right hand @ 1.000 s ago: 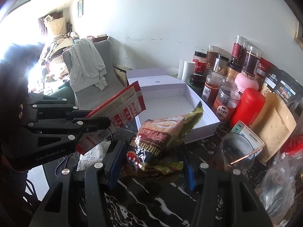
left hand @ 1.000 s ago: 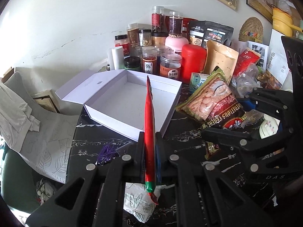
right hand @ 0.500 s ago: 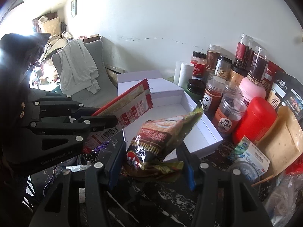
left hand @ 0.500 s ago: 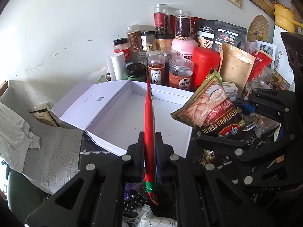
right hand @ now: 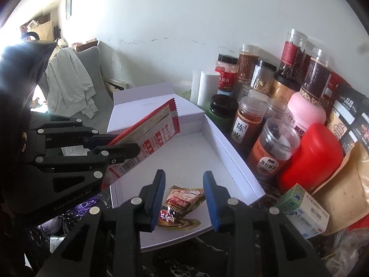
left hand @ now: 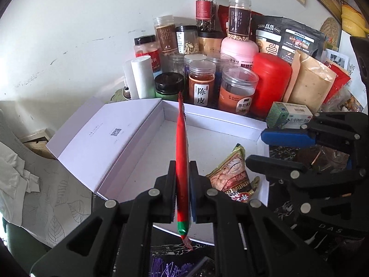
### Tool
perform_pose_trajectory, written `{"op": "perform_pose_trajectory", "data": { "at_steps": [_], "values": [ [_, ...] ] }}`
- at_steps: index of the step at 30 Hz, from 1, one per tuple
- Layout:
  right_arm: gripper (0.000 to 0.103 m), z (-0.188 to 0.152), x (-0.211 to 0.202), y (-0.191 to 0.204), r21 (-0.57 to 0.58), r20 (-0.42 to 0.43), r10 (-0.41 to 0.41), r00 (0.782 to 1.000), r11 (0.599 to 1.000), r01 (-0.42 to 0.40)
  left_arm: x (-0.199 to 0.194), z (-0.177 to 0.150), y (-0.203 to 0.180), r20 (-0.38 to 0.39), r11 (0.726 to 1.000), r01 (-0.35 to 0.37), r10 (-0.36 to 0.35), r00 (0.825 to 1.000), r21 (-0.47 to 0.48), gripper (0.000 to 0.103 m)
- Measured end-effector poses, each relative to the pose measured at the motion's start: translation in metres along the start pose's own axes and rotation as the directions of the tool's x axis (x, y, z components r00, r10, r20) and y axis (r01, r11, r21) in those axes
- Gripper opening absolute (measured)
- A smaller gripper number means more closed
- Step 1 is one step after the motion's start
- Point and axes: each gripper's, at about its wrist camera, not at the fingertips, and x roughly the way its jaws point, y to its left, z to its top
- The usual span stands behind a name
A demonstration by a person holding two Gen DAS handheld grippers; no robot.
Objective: Organize objects
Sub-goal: 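Open the right tool to drop the chips bag while the left lowers and releases the packet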
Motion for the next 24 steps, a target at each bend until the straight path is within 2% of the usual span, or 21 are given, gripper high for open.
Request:
{"op": "perform_pose_trajectory", "data": {
  "at_steps": [8,24],
  "values": [
    [0.031,-0.005,0.024,-0.004,0.005,-0.049,-0.019,0.999,1.000,0.019,0.036,-0.002,0.008,-0.041,1.000,0.008,-0.007,0.999,0.015,0.009],
    [0.031,-0.010,0.049,-0.006,0.011,-0.124,-0.036,0.992,0.999,0.038,0.066,-0.014,0.008,-0.127,1.000,0.008,-0.008,0.992,0.002,0.009]
  ]
}}
